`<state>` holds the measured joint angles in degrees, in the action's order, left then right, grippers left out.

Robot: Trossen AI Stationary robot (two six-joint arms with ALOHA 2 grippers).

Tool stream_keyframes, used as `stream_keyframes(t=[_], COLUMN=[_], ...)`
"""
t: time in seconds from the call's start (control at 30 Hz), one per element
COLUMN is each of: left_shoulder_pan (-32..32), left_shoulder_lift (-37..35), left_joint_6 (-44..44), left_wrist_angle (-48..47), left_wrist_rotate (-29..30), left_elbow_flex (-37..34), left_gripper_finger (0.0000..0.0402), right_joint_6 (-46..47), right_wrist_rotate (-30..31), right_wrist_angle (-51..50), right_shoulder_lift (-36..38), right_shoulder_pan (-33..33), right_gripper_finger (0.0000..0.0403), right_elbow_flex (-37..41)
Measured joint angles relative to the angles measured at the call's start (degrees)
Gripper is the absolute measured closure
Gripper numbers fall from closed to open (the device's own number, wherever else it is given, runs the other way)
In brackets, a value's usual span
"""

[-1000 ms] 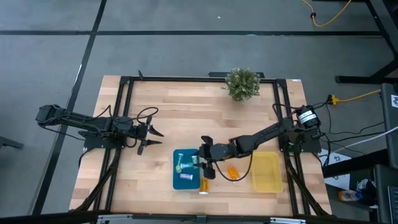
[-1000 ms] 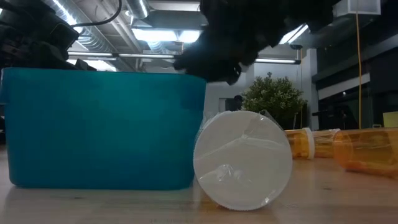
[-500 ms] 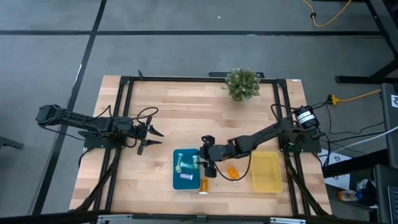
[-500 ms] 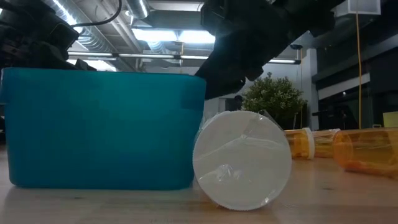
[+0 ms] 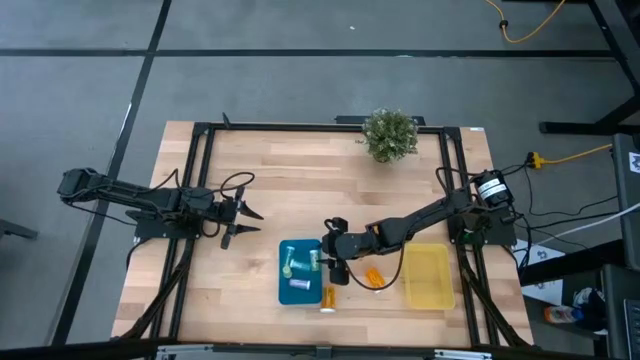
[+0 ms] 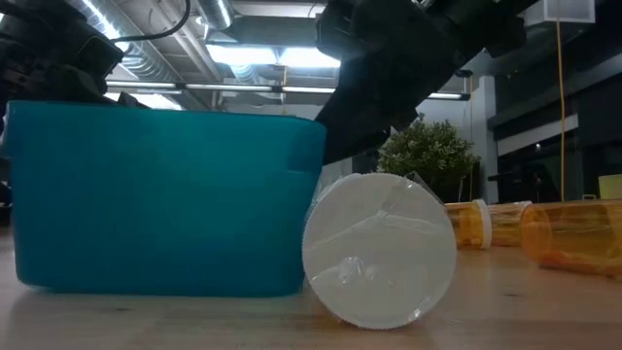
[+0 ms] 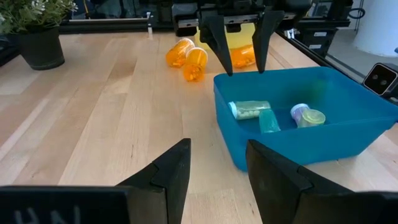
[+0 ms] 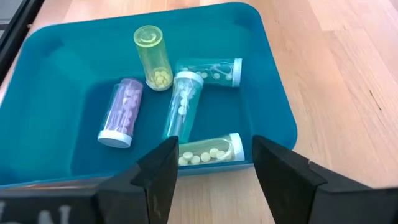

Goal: Pick and place medicine bottles into bin by pill shape (circle, oval)
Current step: Adjust the blue bin, then put the large orange pill bottle into the yellow bin

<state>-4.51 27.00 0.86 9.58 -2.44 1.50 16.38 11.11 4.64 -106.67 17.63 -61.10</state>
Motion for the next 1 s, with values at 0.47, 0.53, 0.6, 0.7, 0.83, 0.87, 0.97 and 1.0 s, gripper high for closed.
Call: stream_keyframes(t=[0.47,0.53,0.6,0.7,0.83,0.87,0.97,1.0], left_shoulder_pan=[0.0,0.0,0.0,0.0,0.0,0.0,0.0,0.0], left_shoulder_lift=[0.0,0.0,0.0,0.0,0.0,0.0,0.0,0.0], left_joint_6=[0.0,0.0,0.0,0.0,0.0,0.0,0.0,0.0], left_wrist_angle=[0.0,0.0,0.0,0.0,0.0,0.0,0.0,0.0], left_wrist_rotate=[0.0,0.0,0.0,0.0,0.0,0.0,0.0,0.0], left_elbow_flex=[0.0,0.0,0.0,0.0,0.0,0.0,0.0,0.0], left_gripper_finger=[0.0254,0.0254,0.0254,0.0254,0.0254,0.0254,0.0254,0.0254], right_joint_6=[3.1,3.2,4.2,3.8,1.3,1.1,-0.3,-0.6], right_wrist_rotate=[0.0,-0.2,-0.2,-0.2,0.2,1.1,2.6,2.6], right_wrist_angle=[0.3,0.3,0.3,0.3,-0.1,-0.1,-0.1,-0.1], right_shoulder_lift=[0.0,0.0,0.0,0.0,0.4,0.6,2.6,3.5], right_shoulder_pan=[0.6,0.6,0.6,0.6,0.6,0.5,0.5,0.5], right_gripper_finger=[0.0198,0.0198,0.0198,0.0198,0.0198,0.0198,0.0198,0.0198], right_elbow_flex=[0.0,0.0,0.0,0.0,0.0,0.0,0.0,0.0])
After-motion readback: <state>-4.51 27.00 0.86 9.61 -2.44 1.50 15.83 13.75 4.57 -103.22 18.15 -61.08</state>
